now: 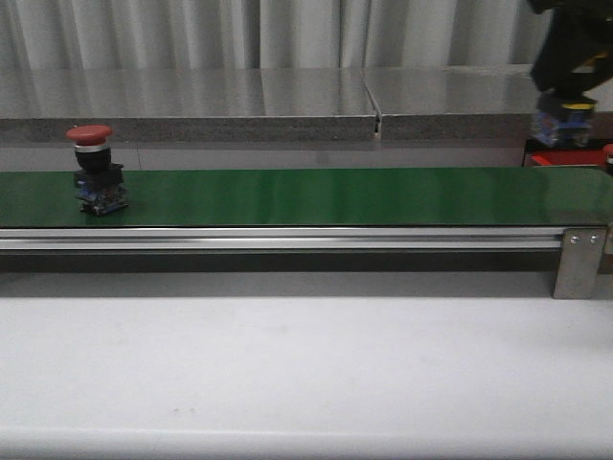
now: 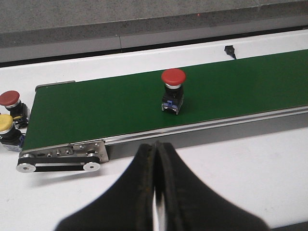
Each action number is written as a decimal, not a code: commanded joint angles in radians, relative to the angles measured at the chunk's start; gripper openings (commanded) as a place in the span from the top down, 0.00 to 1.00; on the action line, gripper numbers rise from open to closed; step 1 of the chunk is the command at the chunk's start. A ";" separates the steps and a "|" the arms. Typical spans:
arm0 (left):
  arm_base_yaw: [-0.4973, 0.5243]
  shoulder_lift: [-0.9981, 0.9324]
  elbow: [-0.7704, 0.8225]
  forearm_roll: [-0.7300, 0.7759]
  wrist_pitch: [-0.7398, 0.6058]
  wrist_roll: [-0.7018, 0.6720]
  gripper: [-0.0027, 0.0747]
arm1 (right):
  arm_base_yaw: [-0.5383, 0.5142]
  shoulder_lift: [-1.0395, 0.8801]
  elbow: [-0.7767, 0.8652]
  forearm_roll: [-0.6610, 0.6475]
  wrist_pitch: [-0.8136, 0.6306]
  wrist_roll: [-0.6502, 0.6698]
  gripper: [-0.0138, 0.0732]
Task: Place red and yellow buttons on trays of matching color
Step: 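Carry the yellow button to the yellow tray and release it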
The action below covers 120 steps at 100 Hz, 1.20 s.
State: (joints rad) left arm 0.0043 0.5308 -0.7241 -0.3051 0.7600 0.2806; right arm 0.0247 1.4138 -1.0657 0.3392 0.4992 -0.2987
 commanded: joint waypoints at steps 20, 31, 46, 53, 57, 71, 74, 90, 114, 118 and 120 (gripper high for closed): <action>-0.007 0.003 -0.025 -0.022 -0.071 -0.006 0.99 | -0.266 -0.058 0.027 0.008 -0.069 -0.002 0.85; -0.007 0.003 -0.025 -0.022 -0.071 -0.006 0.99 | -0.364 -0.058 0.044 0.008 -0.080 -0.002 0.85; -0.007 0.003 -0.025 -0.022 -0.071 -0.006 0.99 | -0.467 -0.058 0.075 0.010 -0.130 -0.002 0.85; -0.007 0.003 -0.025 -0.022 -0.071 -0.006 0.99 | -0.497 -0.058 0.099 0.020 -0.171 -0.002 0.85; -0.007 0.003 -0.025 -0.022 -0.071 -0.006 0.99 | -0.508 -0.058 0.113 0.029 -0.197 -0.002 0.85; -0.007 0.003 -0.025 -0.022 -0.071 -0.006 0.99 | -0.525 -0.020 0.131 0.035 -0.250 -0.002 0.85; -0.007 0.003 -0.025 -0.022 -0.071 -0.006 0.99 | -0.527 -0.008 0.131 0.035 -0.252 -0.002 0.85; -0.007 0.003 -0.025 -0.022 -0.071 -0.006 0.99 | -0.527 0.071 0.131 0.062 -0.281 -0.002 0.85; -0.007 0.003 -0.025 -0.022 -0.071 -0.006 0.99 | -0.527 0.168 0.130 0.078 -0.374 -0.002 0.85; -0.007 0.003 -0.025 -0.022 -0.071 -0.006 0.99 | -0.527 0.182 0.129 0.078 -0.393 -0.002 0.85; -0.007 0.003 -0.025 -0.022 -0.071 -0.006 0.99 | -0.527 0.189 0.126 0.078 -0.400 -0.002 0.85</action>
State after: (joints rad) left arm 0.0043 0.5308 -0.7241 -0.3051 0.7600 0.2806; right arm -0.4959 1.6167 -0.9111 0.4038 0.1923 -0.2987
